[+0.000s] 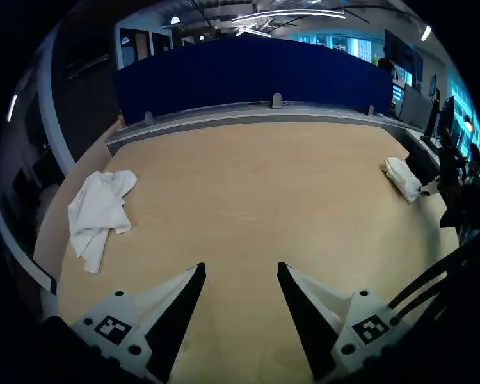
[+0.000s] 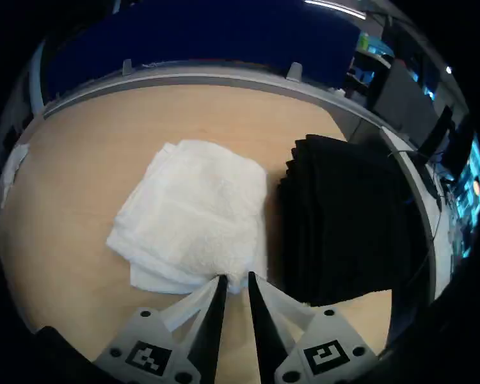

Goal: Fold towel

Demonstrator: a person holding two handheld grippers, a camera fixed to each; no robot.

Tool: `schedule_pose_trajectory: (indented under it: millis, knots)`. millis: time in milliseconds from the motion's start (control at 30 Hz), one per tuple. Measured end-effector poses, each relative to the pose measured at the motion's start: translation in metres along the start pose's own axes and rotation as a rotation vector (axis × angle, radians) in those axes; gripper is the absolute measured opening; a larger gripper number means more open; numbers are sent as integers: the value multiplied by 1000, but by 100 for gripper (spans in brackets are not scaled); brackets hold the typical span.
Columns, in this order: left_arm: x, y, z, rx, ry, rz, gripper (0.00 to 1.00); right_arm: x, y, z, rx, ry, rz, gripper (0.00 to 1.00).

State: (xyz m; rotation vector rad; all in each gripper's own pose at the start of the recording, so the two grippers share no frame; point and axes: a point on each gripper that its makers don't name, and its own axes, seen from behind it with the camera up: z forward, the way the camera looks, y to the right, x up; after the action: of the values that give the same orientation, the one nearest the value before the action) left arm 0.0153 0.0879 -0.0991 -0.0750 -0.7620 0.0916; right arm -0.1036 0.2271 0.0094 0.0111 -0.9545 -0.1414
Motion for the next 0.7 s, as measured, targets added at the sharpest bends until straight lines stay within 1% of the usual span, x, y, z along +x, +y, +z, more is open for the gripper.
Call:
schedule_pose_trajectory:
  millis: [100, 133, 167, 233, 267, 300, 367, 433, 500, 567, 633, 700]
  knots:
    - [0, 0, 0, 0, 0, 0, 83, 1, -1, -2, 4, 4, -2, 19]
    - [0, 0, 0, 0, 0, 0, 83, 1, 0, -2, -3, 2, -5, 19]
    - [0, 0, 1, 0, 1, -1, 83, 1, 2, -3, -11, 1, -8, 21]
    - [-1, 0, 1, 0, 1, -2, 83, 0, 7, -4, -38, -4, -15, 41]
    - [-1, 0, 1, -1, 1, -2, 83, -1, 11, -4, -55, -7, -20, 53]
    - [-1, 0, 1, -1, 1, -2, 83, -1, 12, -6, -63, -4, -23, 61]
    - [0, -1, 0, 0, 2, -3, 83, 1, 14, -9, -72, 8, -29, 65]
    - [0, -1, 0, 0, 3, -5, 83, 5, 13, -15, -72, 25, -29, 71]
    - [0, -2, 0, 0, 3, -8, 83, 9, 11, -20, -70, 46, -29, 73]
    - [0, -3, 1, -1, 3, -11, 83, 15, 10, -26, -70, 68, -29, 78]
    - [1, -3, 1, -1, 4, -12, 83, 22, 7, -32, -64, 88, -31, 80]
    - [2, -3, 1, -1, 6, -12, 83, 29, 3, -37, -58, 109, -34, 80]
